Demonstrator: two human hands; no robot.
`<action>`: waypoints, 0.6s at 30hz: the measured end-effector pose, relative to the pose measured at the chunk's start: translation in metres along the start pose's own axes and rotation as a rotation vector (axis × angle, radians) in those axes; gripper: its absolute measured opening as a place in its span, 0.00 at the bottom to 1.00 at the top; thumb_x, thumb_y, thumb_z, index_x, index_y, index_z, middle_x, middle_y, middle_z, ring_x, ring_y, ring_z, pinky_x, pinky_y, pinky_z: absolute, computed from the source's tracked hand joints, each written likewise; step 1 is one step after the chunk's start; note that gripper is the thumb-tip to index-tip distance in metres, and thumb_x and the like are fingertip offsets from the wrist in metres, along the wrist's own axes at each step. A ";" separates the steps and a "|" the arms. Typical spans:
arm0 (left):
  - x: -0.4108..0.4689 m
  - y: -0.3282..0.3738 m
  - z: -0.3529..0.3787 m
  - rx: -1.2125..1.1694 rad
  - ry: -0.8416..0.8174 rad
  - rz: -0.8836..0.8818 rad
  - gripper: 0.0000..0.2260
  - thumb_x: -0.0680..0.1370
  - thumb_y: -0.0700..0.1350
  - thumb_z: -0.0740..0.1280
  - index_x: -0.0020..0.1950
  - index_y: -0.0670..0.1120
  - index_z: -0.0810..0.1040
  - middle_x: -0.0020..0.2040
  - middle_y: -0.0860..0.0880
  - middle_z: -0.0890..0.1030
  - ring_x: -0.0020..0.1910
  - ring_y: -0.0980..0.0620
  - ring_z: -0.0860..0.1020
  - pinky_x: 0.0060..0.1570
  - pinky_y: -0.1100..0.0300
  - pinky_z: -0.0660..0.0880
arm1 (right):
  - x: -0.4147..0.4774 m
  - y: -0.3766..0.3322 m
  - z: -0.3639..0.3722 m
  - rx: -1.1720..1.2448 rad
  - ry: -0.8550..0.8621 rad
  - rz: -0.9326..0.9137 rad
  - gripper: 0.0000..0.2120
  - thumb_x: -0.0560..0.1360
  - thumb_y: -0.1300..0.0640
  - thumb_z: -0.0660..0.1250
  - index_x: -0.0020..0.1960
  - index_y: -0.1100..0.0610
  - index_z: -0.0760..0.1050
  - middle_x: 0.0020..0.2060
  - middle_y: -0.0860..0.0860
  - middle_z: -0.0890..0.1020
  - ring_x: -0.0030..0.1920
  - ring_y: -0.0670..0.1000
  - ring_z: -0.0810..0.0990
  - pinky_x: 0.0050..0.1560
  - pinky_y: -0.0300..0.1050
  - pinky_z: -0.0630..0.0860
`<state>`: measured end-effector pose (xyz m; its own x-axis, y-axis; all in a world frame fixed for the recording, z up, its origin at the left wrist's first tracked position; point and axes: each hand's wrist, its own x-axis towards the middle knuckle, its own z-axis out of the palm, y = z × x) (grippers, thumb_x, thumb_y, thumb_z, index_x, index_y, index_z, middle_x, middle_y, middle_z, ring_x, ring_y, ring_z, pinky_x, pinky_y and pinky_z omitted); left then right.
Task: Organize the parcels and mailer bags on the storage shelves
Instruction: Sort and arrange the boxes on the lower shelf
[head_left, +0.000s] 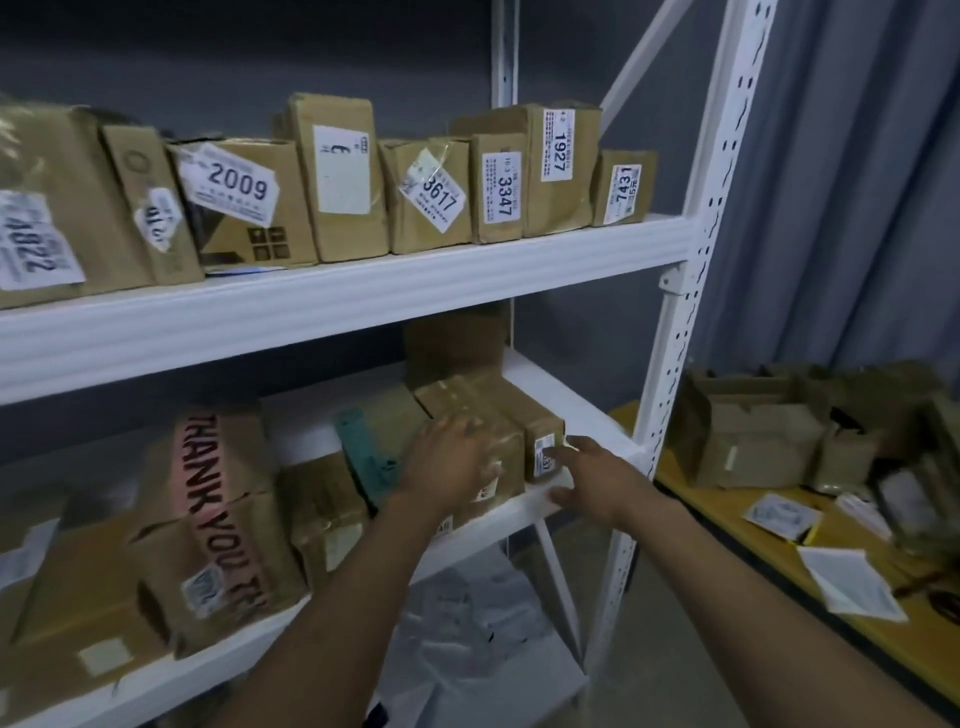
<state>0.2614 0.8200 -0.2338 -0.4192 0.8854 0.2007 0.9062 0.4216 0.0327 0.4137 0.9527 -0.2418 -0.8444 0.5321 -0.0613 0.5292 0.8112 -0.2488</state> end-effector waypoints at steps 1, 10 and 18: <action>0.012 0.001 0.003 0.002 -0.024 -0.003 0.25 0.79 0.57 0.61 0.75 0.52 0.63 0.75 0.48 0.63 0.74 0.47 0.60 0.71 0.50 0.59 | 0.012 0.007 0.000 0.025 -0.007 -0.004 0.30 0.77 0.46 0.64 0.76 0.49 0.59 0.75 0.55 0.59 0.68 0.57 0.70 0.66 0.48 0.68; 0.060 -0.008 0.047 -0.001 -0.101 -0.142 0.38 0.75 0.62 0.64 0.79 0.55 0.48 0.79 0.48 0.50 0.78 0.44 0.48 0.74 0.49 0.53 | 0.112 0.047 0.020 0.265 -0.023 -0.095 0.34 0.77 0.43 0.63 0.78 0.52 0.55 0.76 0.56 0.60 0.72 0.56 0.65 0.70 0.43 0.61; 0.065 0.001 0.039 -0.142 -0.116 -0.340 0.45 0.62 0.73 0.62 0.76 0.58 0.60 0.78 0.54 0.56 0.77 0.50 0.54 0.74 0.50 0.55 | 0.128 0.059 0.021 0.295 -0.032 -0.316 0.25 0.74 0.44 0.66 0.69 0.48 0.68 0.65 0.51 0.66 0.61 0.53 0.73 0.51 0.40 0.69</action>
<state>0.2332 0.8856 -0.2591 -0.6932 0.7194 0.0434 0.7097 0.6708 0.2152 0.3351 1.0641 -0.2846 -0.9658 0.2572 0.0334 0.2020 0.8267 -0.5251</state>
